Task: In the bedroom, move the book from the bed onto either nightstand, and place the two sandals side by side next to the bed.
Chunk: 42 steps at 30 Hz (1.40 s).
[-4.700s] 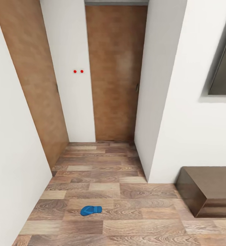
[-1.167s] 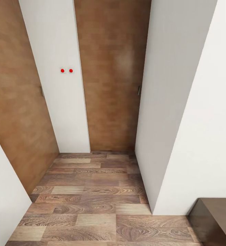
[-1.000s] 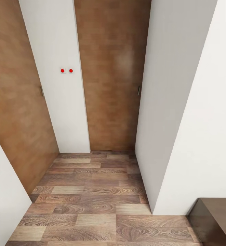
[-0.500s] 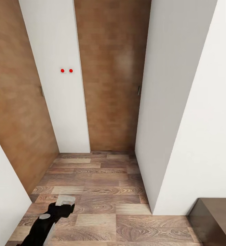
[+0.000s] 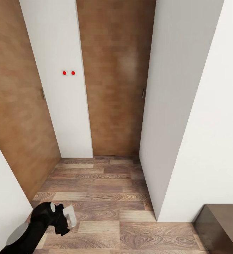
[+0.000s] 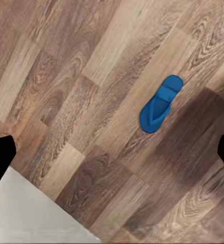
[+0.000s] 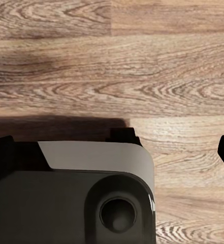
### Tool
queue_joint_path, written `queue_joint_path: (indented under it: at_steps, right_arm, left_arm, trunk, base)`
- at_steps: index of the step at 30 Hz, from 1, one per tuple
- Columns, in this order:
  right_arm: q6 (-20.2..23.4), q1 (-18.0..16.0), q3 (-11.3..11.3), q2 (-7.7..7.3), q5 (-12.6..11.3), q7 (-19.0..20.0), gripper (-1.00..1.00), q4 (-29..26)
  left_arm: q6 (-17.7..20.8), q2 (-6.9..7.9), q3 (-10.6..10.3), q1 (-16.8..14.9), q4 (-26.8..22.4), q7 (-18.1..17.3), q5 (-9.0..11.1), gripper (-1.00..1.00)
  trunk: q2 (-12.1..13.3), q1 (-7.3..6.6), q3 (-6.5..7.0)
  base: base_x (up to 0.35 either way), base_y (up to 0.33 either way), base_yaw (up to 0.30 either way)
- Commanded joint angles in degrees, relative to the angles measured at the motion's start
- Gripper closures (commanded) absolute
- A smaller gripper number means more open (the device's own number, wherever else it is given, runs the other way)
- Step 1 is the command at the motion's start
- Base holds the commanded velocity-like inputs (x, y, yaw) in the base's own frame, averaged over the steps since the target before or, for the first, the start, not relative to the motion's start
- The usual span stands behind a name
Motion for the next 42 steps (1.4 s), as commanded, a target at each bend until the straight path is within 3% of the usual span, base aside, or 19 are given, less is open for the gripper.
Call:
queue_joint_path:
  at_steps: [1,5,8,10,12,13,14,15,18,23,31,42]
  right_arm:
    - [-0.12,0.00,-0.18,0.02,-0.01,0.08,-1.00,-0.01]
    - [-0.12,0.01,-0.22,0.00,-0.01,0.09,-1.00,-0.03]
    - [-0.12,-0.01,-0.21,-0.02,-0.01,0.10,-1.00,-0.06]
    - [-0.12,-0.02,-0.23,-0.04,-0.01,0.10,-1.00,-0.06]
    - [-0.12,0.00,-0.25,0.00,-0.01,0.10,-1.00,-0.06]
    - [-0.12,-0.01,-0.24,0.00,-0.01,0.10,-1.00,-0.06]
    - [-0.12,-0.02,-0.24,0.01,-0.01,0.10,-1.00,-0.05]
    - [-0.12,-0.03,-0.25,0.01,-0.01,0.10,-1.00,-0.03]
    - [-0.12,-0.02,-0.23,0.02,-0.03,0.10,-1.00,-0.02]
    - [-0.12,-0.03,-0.23,0.02,-0.07,0.09,-1.00,-0.01]
    - [-0.12,-0.01,-0.25,0.02,-0.02,0.10,-1.00,-0.01]
    - [-0.12,-0.02,-0.24,0.02,-0.01,0.10,-1.00,-0.01]
  left_arm:
    - [0.08,-0.02,-0.16,-0.33,0.01,-2.30,-3.36,-1.00]
    - [-1.68,-0.77,-0.23,-1.06,1.45,-6.72,-12.71,-1.00]
    - [-2.10,-1.46,-0.31,-1.23,3.18,-6.09,-15.18,-1.00]
    - [-2.23,-2.03,-0.35,-1.30,4.61,-3.53,-16.11,-1.00]
    - [-2.36,-3.44,-0.38,-1.36,8.37,6.76,-16.89,-1.00]
    - [-2.43,-4.16,-0.39,-1.38,10.70,13.10,-16.94,-1.00]
    - [-2.45,-4.47,-0.39,-1.39,12.00,16.18,-16.88,-1.00]
    - [-2.51,-5.35,-0.39,-1.40,16.43,24.02,-16.31,-1.00]
    - [-2.62,-6.65,-0.35,-1.41,22.39,30.52,-14.78,-1.00]
    - [-2.77,-8.51,-0.32,-1.41,27.62,36.54,-13.13,-1.00]
    - [-4.06,-9.93,-0.37,-1.41,29.48,40.83,-12.33,-1.00]
    - [-4.23,-11.41,-0.55,-1.41,29.69,40.70,-12.35,-1.00]
  trunk:
    - [-0.03,0.00,-0.06]
    - [-0.03,0.00,-0.06]
    - [-0.03,0.00,-0.06]
    - [-0.03,0.00,-0.06]
    - [-0.03,0.00,-0.06]
    - [-0.03,0.00,-0.06]
    - [-0.03,0.00,-0.06]
    - [-0.03,0.00,-0.06]
    - [-0.03,0.00,-0.06]
    - [-0.03,0.00,-0.06]
    - [-0.03,0.00,-0.06]
    - [-0.43,0.22,-0.24]
  base:
    - [0.000,0.000,0.000]
    - [0.000,0.000,0.000]
    - [0.000,0.000,0.000]
    - [0.000,0.000,0.000]
    - [0.000,0.000,0.000]
    - [0.000,0.000,0.000]
    - [0.000,0.000,0.000]
    - [0.000,0.000,0.000]
    - [0.000,0.000,0.000]
    - [0.000,0.000,0.000]
    - [0.000,0.000,0.000]
    - [0.000,0.000,0.000]
